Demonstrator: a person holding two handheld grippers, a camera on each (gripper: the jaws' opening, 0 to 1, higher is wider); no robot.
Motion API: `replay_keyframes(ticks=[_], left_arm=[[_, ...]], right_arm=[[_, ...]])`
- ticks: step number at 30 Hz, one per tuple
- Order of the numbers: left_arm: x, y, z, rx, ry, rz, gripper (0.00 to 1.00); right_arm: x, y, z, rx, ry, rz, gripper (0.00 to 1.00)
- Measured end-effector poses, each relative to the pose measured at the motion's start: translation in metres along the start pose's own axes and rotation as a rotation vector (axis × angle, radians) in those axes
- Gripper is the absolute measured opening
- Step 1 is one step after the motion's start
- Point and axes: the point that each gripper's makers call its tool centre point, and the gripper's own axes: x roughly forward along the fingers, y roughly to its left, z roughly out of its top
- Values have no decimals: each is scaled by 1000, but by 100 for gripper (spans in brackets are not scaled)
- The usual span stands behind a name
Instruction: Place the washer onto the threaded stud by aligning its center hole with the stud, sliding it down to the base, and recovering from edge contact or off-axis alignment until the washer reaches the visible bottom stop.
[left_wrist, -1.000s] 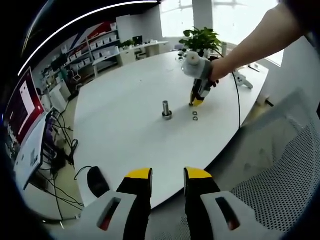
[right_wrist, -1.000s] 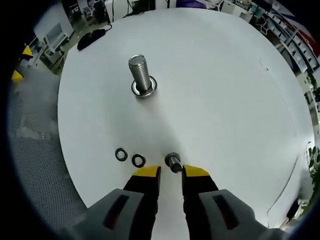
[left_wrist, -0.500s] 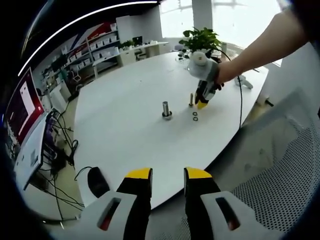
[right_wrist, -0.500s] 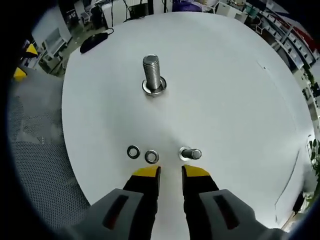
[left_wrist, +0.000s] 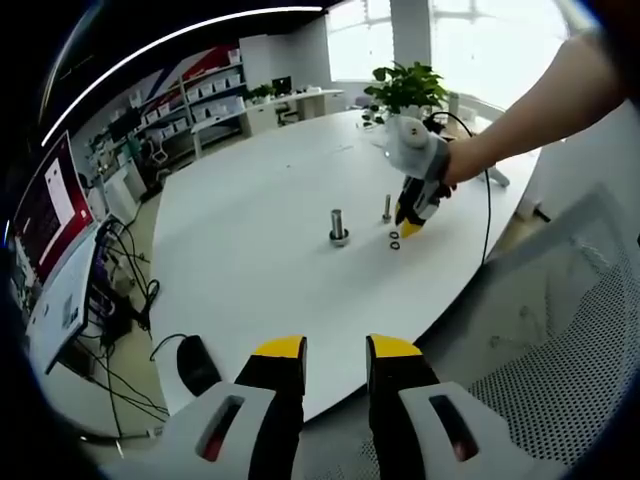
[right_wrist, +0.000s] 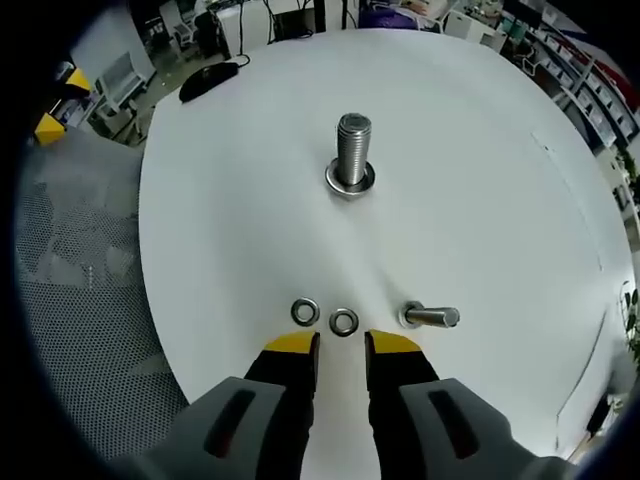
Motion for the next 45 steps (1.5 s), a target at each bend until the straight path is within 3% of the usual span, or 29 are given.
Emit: replay_keyframes(ticks=[9,13,20,23,25,34,45], left_arm=[[0,0,0,5,0,0,21],[0,0,0,6,-3,1,21],[0,-1,-1,6,2,-3,21],[0,-1,-1,2,2,-4,21],[0,-1,0,1,-1,-5,20],[1,0,0,-5,1,-6,20],[1,1,0,-13,0,-4,20]], right_arm=[[-1,5,1,-10,22,-21,21],[2,8,-4,-53,54,-25,19],[-3,13,-2,-26,29,-13,19],[-3,14,-2,23,30,14,19],[-4,15,-3,-38,45,25,19],[-3,17,-1,-102,117,35,19],[-2,14,2,-126,181,49,17]])
